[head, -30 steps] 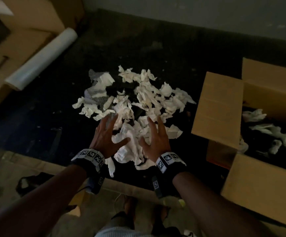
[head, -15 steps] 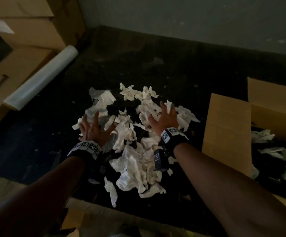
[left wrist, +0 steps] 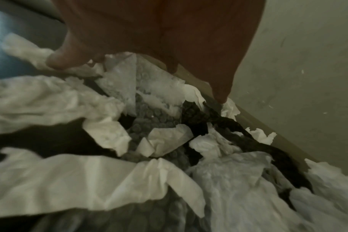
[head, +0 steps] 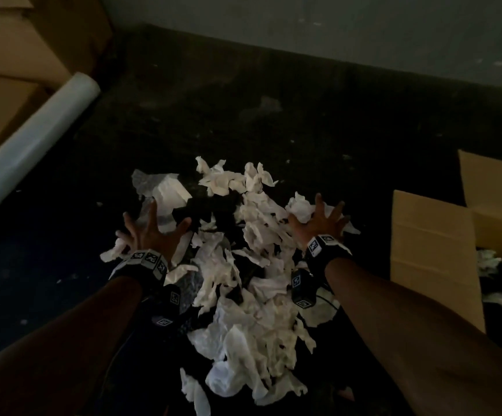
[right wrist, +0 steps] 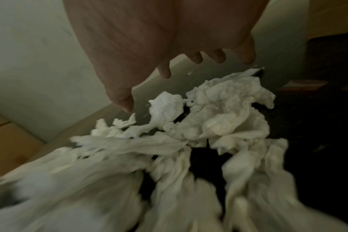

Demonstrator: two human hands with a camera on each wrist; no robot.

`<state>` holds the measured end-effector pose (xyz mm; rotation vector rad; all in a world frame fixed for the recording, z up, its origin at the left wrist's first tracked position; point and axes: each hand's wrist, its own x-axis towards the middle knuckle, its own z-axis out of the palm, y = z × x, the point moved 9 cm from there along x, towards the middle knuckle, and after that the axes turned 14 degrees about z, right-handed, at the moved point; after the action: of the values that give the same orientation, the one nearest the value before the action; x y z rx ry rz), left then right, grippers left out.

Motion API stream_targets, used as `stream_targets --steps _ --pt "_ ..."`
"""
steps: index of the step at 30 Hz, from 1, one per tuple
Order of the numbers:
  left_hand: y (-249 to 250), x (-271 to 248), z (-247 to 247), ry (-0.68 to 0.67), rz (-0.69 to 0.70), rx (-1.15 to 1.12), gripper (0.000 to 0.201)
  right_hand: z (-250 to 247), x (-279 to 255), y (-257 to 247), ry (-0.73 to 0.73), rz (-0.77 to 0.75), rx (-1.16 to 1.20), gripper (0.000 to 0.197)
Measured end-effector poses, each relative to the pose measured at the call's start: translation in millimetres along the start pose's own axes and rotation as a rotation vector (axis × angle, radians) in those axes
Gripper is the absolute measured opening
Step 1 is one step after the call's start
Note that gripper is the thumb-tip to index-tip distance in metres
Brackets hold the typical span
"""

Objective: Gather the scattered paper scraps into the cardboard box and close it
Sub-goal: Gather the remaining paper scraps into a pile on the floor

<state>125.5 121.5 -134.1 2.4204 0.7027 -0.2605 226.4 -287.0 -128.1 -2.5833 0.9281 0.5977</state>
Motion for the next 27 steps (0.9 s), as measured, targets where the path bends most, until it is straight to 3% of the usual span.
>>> stream_targets --steps 4,8,13,15,17,19,21,25,27 --pt "22.0 23.1 18.6 -0.027 0.116 0.059 0.094 16.0 12.9 -6.0 -0.108 0.026 -0.004 0.092" --pt "60.3 13.9 58.1 -0.144 0.349 0.078 0.088 50.1 -10.1 -24.2 -0.132 -0.166 -0.078 0.085" --pt "101.2 -32.8 91.3 -0.193 0.504 0.001 0.092 83.4 -59.2 -42.0 -0.140 -0.433 -0.162 0.072" --pt "102.5 -38.3 86.0 -0.161 0.560 0.016 0.092 76.9 -64.1 -44.1 -0.092 -0.467 -0.146 0.069" --pt "101.7 -37.2 62.7 -0.042 0.589 0.016 0.081 52.8 -63.4 -48.7 -0.016 -0.455 -0.046 0.071" --pt "101.2 -32.3 31.0 0.106 0.600 0.052 0.074 22.2 -60.9 -59.6 0.049 -0.453 0.109 0.063" --pt "94.3 -18.9 7.0 0.170 0.546 0.103 0.078 -3.6 -63.3 -80.8 0.104 -0.525 0.099 0.070" --pt "65.3 19.8 -13.7 0.115 0.290 0.076 0.096 -9.1 -46.4 -134.6 -0.018 -0.559 -0.025 0.093" --pt "58.9 36.7 -13.3 0.057 0.233 0.043 0.103 -0.9 -36.2 -165.5 -0.080 -0.588 -0.130 0.107"
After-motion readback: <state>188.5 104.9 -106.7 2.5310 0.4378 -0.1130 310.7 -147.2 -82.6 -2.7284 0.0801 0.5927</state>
